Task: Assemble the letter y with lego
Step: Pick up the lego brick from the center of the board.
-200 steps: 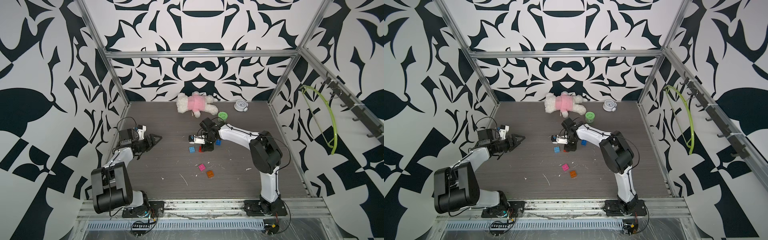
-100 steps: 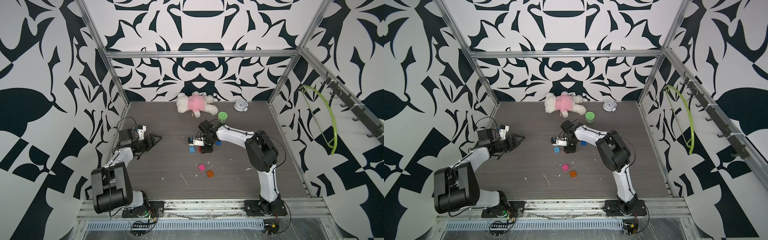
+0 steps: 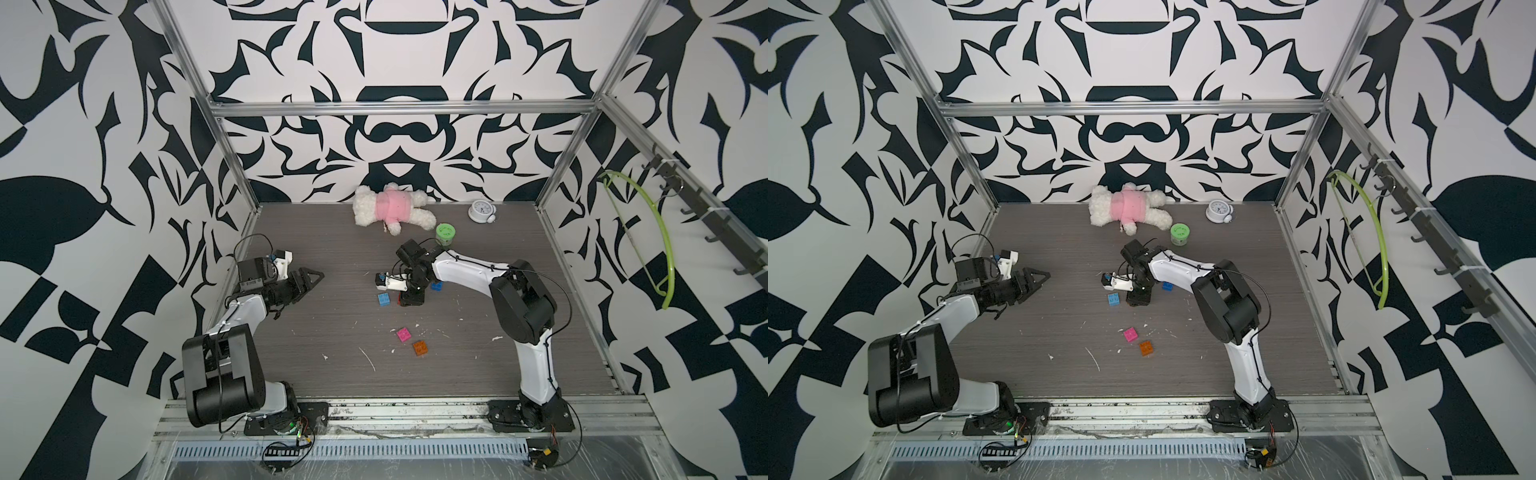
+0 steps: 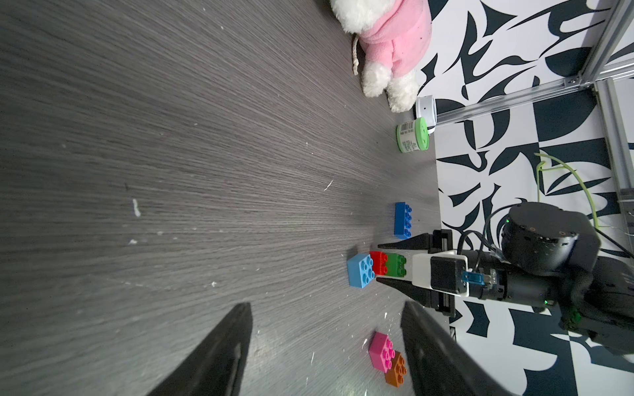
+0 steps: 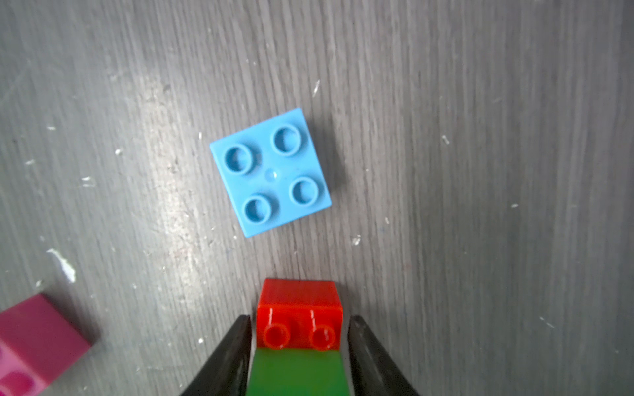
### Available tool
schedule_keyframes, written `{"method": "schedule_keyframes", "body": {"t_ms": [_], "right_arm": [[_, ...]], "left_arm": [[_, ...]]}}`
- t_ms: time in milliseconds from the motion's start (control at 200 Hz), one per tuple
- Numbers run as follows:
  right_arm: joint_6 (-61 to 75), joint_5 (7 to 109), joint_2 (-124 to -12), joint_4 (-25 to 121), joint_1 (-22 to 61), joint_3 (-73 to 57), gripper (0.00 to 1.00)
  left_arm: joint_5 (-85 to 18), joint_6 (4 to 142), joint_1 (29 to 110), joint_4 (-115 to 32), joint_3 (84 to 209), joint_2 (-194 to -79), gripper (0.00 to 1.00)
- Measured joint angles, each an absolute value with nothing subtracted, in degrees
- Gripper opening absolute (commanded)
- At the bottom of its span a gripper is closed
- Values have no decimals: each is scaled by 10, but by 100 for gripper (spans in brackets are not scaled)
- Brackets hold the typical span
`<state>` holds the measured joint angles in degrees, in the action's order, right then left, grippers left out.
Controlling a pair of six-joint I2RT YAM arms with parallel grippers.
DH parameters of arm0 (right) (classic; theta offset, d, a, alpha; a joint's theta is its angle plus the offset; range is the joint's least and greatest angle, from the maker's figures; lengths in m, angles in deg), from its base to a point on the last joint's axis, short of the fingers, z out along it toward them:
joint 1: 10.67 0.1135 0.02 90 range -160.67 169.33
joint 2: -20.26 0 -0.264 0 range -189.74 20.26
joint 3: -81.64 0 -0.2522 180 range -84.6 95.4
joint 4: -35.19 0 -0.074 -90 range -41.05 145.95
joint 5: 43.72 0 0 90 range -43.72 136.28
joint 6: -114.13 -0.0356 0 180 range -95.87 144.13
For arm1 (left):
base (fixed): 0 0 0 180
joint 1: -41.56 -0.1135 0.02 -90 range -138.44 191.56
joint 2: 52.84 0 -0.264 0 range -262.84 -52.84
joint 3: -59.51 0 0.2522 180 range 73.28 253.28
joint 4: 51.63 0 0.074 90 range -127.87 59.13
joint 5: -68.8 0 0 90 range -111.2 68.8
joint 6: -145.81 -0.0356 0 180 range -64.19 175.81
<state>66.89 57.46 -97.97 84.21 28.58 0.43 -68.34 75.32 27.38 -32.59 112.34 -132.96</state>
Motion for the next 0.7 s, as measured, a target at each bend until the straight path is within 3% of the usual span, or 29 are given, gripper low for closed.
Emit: {"method": "schedule_keyframes", "body": {"t_ms": [365, 700], "right_arm": [[663, 575, -979, 842, 286, 4, 51], [661, 575, -979, 843, 286, 4, 41]], "left_arm": [[-683, 753, 274, -326, 1123, -1330, 73], [-683, 753, 274, -326, 1123, -1330, 73]]}}
